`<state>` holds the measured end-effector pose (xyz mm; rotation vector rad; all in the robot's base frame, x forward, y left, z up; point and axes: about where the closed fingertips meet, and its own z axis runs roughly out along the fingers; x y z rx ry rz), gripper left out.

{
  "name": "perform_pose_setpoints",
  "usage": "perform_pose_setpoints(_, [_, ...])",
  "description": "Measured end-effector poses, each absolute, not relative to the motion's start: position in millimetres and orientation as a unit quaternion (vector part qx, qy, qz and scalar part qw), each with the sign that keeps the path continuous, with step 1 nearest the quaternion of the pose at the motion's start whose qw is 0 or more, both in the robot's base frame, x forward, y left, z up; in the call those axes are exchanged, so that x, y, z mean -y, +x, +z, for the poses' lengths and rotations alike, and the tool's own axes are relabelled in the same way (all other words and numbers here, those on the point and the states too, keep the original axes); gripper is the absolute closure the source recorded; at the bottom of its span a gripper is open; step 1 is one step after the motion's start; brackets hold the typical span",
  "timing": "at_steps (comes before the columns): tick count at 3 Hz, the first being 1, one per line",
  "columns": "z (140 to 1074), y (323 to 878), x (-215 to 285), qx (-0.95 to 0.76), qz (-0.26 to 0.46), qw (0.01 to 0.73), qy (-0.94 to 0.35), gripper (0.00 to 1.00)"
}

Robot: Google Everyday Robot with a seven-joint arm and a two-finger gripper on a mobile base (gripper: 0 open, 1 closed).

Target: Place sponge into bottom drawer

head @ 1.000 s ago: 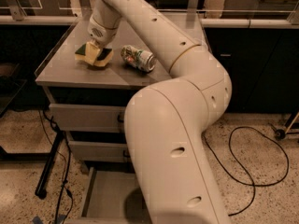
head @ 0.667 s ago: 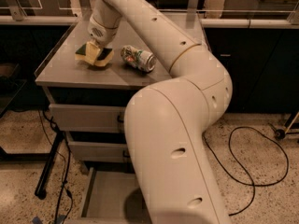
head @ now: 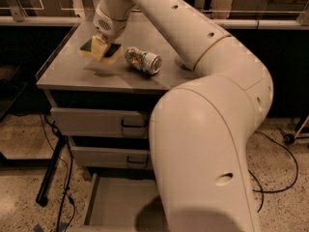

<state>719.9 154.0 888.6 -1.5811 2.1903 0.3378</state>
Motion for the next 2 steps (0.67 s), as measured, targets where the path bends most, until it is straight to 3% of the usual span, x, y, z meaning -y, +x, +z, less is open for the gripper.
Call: perform_pose_setpoints(2, [861, 682, -139, -0.793, 0.137, 0.190, -0.562, 1.00])
